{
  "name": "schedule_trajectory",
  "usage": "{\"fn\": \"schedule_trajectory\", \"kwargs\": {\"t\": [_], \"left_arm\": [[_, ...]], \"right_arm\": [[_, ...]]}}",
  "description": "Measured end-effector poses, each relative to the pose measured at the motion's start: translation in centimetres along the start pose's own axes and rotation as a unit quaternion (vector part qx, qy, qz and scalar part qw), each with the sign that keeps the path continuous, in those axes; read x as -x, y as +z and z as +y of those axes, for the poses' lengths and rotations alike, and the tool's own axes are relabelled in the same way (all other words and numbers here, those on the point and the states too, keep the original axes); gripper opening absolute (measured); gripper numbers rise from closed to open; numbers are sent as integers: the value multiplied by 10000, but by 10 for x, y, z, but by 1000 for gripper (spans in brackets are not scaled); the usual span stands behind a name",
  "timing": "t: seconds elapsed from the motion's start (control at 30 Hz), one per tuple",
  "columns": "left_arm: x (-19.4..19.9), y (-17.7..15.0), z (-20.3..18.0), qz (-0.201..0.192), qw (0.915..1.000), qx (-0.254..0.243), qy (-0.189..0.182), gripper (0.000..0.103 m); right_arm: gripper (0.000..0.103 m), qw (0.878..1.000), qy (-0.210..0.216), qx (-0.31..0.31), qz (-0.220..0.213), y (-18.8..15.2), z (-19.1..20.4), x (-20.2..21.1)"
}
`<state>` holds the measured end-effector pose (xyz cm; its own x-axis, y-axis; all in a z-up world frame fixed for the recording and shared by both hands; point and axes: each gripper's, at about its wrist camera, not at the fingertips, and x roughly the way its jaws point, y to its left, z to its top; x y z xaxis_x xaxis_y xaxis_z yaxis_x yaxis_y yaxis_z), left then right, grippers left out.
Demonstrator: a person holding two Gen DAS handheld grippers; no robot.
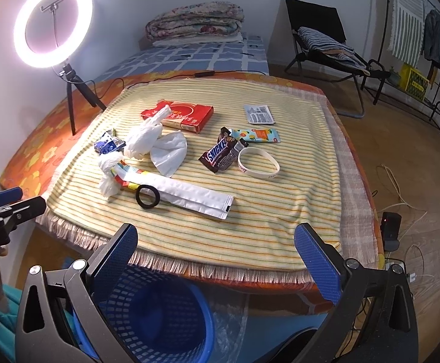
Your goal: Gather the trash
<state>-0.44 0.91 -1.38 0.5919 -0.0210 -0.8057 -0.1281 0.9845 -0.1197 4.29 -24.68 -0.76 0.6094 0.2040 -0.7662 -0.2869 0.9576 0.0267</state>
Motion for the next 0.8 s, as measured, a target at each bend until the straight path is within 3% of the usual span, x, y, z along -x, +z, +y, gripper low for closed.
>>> {"fn": "schedule_trajectory", "kwargs": {"t": [0.8], "left_arm": [[0, 1, 2, 12, 10000, -1, -2, 101]], "right_arm": [[103, 9999, 7, 25, 112, -3, 1, -4]]}}
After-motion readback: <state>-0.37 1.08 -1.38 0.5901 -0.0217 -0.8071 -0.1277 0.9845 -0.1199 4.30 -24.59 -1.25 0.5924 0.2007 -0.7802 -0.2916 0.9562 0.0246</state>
